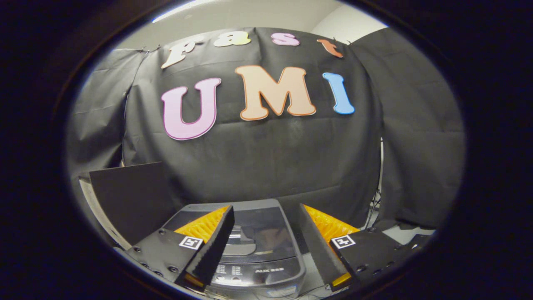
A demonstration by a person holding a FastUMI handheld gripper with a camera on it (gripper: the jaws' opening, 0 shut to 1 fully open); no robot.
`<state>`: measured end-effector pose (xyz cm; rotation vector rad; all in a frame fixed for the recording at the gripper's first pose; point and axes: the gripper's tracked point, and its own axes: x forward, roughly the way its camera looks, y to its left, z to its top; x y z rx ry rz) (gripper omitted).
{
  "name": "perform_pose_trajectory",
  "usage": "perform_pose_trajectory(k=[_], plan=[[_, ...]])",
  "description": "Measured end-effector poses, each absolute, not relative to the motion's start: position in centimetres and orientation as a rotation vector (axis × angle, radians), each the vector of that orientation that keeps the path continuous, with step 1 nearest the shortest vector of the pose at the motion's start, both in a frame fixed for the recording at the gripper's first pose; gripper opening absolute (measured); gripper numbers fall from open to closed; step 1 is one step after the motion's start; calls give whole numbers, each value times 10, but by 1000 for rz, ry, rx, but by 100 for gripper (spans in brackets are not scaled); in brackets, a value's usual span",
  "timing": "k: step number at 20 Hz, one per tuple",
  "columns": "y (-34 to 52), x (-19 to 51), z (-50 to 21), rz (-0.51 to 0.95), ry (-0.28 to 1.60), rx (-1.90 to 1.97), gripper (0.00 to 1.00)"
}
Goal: Put the clothes into the washing machine and then close the washing machine lid.
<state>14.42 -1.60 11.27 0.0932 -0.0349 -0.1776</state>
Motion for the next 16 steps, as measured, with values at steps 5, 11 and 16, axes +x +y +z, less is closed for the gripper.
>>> perform_pose_trajectory(k=[5,11,16], plan=[[-23,116,86,-172,-62,56,97],[0,99,64,-113,-91,-5,97],[21,86,27,-43,-29,-8,97]])
